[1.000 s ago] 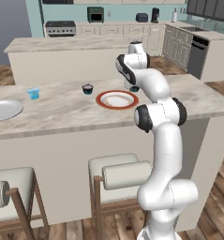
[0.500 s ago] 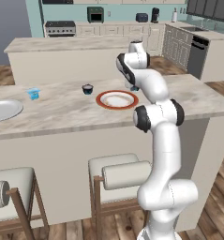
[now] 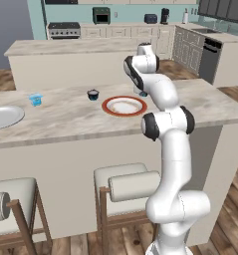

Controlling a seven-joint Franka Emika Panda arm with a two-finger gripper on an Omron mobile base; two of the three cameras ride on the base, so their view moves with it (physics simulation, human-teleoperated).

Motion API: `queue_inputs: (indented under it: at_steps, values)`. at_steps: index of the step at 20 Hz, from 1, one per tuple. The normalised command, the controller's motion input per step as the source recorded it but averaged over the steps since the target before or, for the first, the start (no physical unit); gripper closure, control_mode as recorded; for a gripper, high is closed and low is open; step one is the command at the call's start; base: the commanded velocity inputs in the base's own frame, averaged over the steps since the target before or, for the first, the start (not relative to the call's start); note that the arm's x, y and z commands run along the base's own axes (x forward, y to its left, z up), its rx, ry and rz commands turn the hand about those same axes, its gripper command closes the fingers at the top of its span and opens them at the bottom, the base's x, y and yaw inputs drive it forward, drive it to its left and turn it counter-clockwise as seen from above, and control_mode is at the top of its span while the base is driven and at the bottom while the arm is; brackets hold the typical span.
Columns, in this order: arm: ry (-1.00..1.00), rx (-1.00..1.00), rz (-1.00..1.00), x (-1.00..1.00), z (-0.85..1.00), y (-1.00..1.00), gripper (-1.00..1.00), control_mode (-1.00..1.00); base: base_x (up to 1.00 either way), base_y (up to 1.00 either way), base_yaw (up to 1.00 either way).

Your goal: Place two yogurt containers on each plate.

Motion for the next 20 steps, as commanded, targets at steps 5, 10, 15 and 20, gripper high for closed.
queue_inputs:
  at_steps: [5,10,15,20]
  values:
    - [-0.02,-0.01,0.00,-0.05,0.06,0.04,1.00,-1.00,0.00,0.00,0.00]
    - [-0.12,-0.02,0.00,-0.20,0.37,0.18,1.00,-1.00,0.00,0.00,0.00]
    - [-0.19,-0.09,0.00,-0.52,0.22,0.46,1.00,-1.00,0.00,0.00,0.00]
    - [-0.15,-0.06,0.00,-0.59,0.13,0.40,1.00,-1.00,0.00,0.00,0.00]
